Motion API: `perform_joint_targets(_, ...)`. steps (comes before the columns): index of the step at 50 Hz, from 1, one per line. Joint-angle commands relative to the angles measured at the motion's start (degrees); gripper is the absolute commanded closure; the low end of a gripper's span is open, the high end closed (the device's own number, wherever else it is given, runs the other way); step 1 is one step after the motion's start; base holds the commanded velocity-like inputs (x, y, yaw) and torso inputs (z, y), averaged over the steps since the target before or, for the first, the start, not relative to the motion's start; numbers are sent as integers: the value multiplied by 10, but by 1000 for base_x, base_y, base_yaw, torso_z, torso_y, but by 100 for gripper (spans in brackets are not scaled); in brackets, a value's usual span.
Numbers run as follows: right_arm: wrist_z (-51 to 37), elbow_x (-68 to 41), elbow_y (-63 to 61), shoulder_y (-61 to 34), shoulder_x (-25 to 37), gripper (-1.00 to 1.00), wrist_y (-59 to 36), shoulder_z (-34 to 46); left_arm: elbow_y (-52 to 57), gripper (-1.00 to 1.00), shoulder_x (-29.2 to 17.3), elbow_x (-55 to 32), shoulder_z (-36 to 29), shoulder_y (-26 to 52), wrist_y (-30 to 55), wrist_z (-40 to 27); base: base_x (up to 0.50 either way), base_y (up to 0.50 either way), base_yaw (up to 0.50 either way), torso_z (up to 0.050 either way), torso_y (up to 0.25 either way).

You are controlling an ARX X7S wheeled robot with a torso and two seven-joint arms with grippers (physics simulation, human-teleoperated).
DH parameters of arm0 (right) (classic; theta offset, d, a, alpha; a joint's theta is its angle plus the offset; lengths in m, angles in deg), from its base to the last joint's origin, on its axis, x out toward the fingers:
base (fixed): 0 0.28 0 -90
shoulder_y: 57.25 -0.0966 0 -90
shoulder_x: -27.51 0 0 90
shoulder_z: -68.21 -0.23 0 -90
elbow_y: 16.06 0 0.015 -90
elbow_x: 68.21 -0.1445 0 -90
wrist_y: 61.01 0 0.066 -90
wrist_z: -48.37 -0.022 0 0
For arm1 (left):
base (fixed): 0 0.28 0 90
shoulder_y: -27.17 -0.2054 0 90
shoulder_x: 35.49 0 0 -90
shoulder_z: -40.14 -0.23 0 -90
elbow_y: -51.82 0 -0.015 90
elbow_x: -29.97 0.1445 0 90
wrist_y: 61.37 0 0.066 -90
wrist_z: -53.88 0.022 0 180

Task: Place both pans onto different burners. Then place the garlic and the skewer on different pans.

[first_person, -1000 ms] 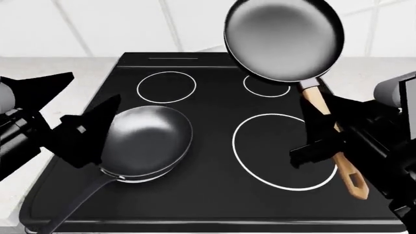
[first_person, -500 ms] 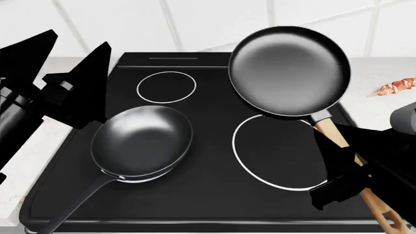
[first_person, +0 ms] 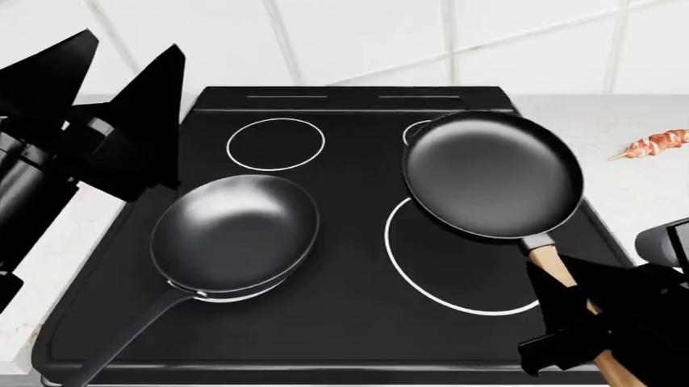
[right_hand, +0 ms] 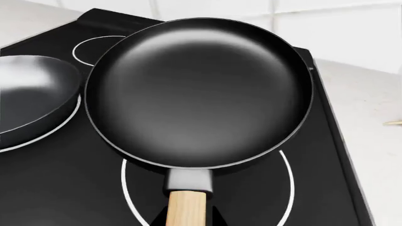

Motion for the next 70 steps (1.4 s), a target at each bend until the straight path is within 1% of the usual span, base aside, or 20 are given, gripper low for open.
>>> perform_joint_targets(1, 14, 66, 12, 24, -31, 100, -8, -62, 0, -100, 6, -3, 1, 6, -5, 1, 0, 0, 2, 0, 0)
perform_joint_targets(8, 31, 93, 21, 43, -52, 100, -14, -60, 3, -100, 7, 7, -7, 5, -2, 4, 0, 0, 0, 0, 3)
perform_joint_targets(12, 38, 107, 23, 43, -59, 100, -19, -46, 1, -100, 10, 11, -15, 10, 2, 6, 0, 0, 1, 3, 0)
perform_joint_targets(17, 42, 116, 27, 56, -64, 100, -22, -48, -1, -100, 15, 14, -23, 15, 4, 10, 0, 0, 1, 0, 2)
perform_joint_targets(32, 54, 148, 42, 58, -89, 100, -32, -8, -7, -100, 19, 19, -31, 18, 5, 17, 0, 0, 1, 1, 1)
perform_joint_targets(47, 70, 163, 58, 60, -96, 100, -42, 14, -10, -100, 16, 18, -31, 21, 7, 14, 0, 0, 0, 1, 2)
perform_joint_targets(59, 77, 173, 61, 83, -97, 100, -42, 9, -6, -100, 16, 17, -32, 21, 7, 14, 0, 0, 0, 1, 2)
perform_joint_targets(70, 84, 184, 68, 84, -102, 100, -44, 17, -6, -100, 15, 17, -31, 17, 5, 15, 0, 0, 0, 1, 2)
